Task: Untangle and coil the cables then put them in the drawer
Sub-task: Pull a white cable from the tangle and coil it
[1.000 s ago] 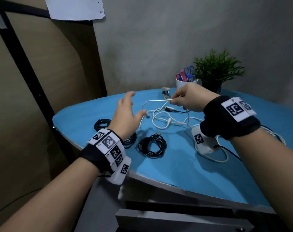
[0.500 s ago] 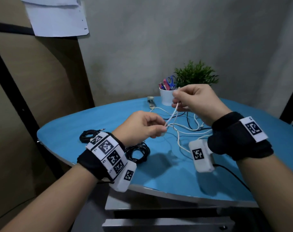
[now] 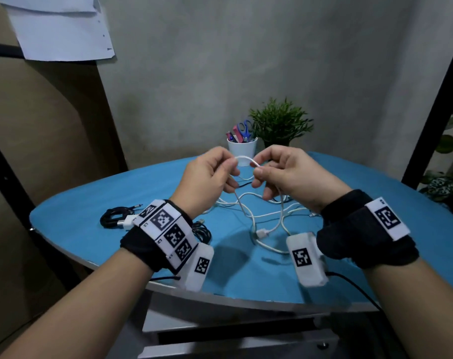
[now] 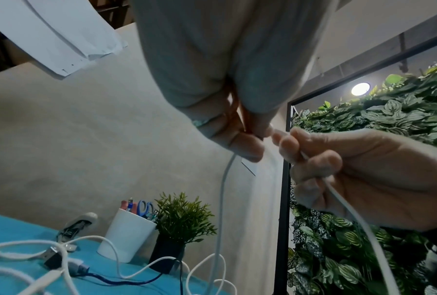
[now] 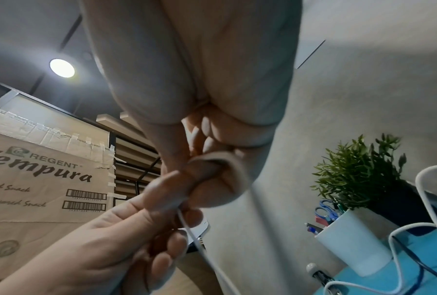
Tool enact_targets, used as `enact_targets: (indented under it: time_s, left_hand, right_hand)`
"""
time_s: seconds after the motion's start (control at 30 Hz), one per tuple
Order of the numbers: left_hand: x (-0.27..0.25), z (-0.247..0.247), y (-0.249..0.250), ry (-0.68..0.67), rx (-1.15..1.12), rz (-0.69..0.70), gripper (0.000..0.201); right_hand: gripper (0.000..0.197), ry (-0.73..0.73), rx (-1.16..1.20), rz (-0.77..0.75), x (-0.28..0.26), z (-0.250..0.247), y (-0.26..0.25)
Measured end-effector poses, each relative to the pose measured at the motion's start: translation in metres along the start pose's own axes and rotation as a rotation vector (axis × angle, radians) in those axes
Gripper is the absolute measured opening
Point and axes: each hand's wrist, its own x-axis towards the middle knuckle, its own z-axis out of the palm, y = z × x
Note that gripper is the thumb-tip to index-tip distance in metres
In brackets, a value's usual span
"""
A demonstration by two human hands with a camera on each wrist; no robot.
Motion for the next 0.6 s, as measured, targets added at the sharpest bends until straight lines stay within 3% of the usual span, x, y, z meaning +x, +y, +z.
enact_targets:
  time_s: [0.13, 0.27, 0.47, 0.6]
  left_hand:
    - [0.013, -0.014, -0.006, 0.226, -0.113, -0.012, 0.023]
    - [0.018, -0.023, -0.014, 0.288, 0.093, 0.000, 0.025]
    - [-0.007, -0.001, -0.015, -0.140, 0.332, -0.238, 0.013]
    - [-0.029, 0.024, -0.012, -0.451, 0.298, -0.334, 0.025]
  right_hand:
    - [0.017, 0.043, 0.032, 0.047, -0.004, -0.003, 0.015]
    - [0.033, 0.064, 0.192, 0.053, -0.005, -0.006, 0.021]
    - [0.025, 0.153, 0.575, -0.003, -0.006, -0.009, 0.006]
    - [0.023, 0.211, 0.733, 0.011, -0.004, -0.004, 0.006]
